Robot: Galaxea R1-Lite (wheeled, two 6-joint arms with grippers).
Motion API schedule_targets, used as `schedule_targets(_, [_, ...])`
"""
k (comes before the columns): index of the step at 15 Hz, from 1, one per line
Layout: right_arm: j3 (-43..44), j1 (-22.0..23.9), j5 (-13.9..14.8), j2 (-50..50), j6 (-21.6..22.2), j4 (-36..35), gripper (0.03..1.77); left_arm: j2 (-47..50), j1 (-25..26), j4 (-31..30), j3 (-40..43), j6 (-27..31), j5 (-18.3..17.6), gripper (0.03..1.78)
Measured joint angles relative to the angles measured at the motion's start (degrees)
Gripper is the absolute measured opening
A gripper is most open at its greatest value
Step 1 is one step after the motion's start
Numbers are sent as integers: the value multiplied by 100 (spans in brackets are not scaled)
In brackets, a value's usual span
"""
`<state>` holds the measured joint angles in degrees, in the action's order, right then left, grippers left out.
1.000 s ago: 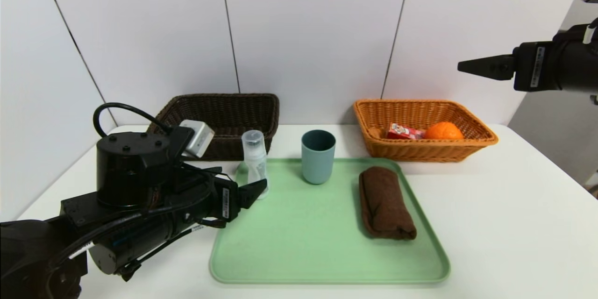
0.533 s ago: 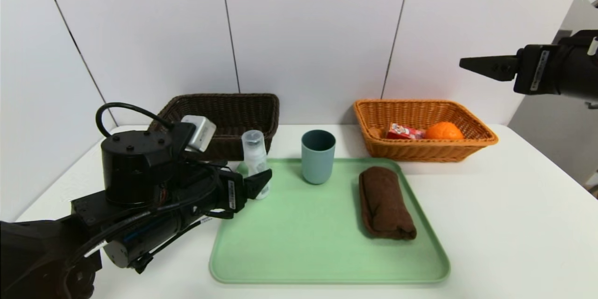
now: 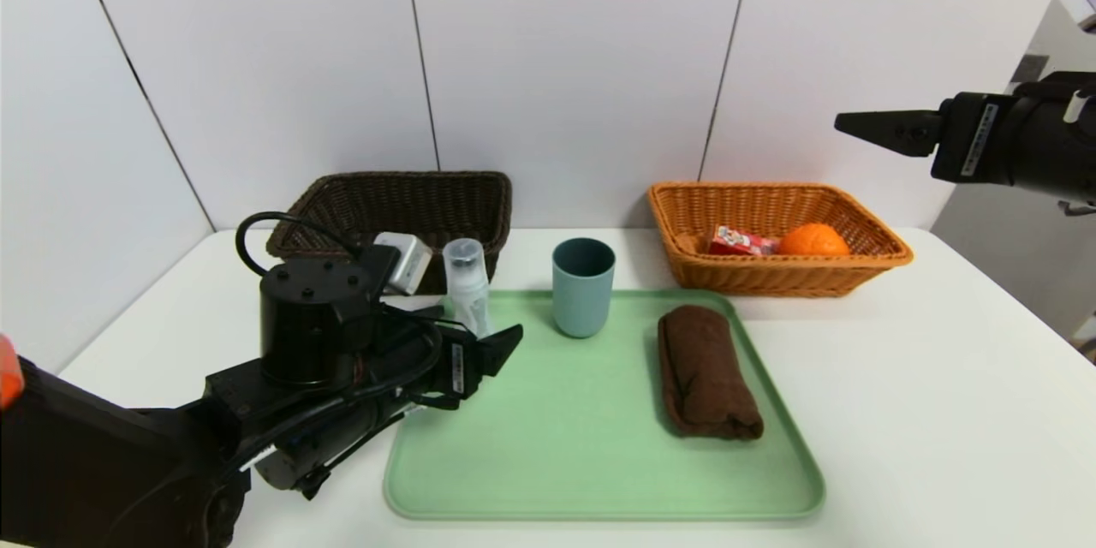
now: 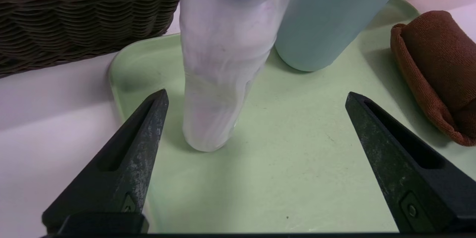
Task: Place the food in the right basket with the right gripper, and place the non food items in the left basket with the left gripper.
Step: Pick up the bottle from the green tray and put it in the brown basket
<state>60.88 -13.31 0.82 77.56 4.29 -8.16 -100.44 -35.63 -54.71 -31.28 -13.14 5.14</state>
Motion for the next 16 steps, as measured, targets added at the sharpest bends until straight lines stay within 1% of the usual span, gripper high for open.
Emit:
schedule_targets(4, [-190, 0, -2, -11, 22, -171, 170, -312, -15, -416, -6, 101, 6, 169])
schedule_targets(12, [-385, 0, -38, -20, 34, -215, 170, -557, -4, -463, -46, 614, 20, 169])
schedule_targets(13, [-396, 0, -38, -22, 34, -232, 170, -568, -6, -542, -55, 629, 17, 169])
schedule_targets(16, [-427, -5, -38, -22, 37, -239, 170, -625, -6, -1025, -59, 645, 23, 169])
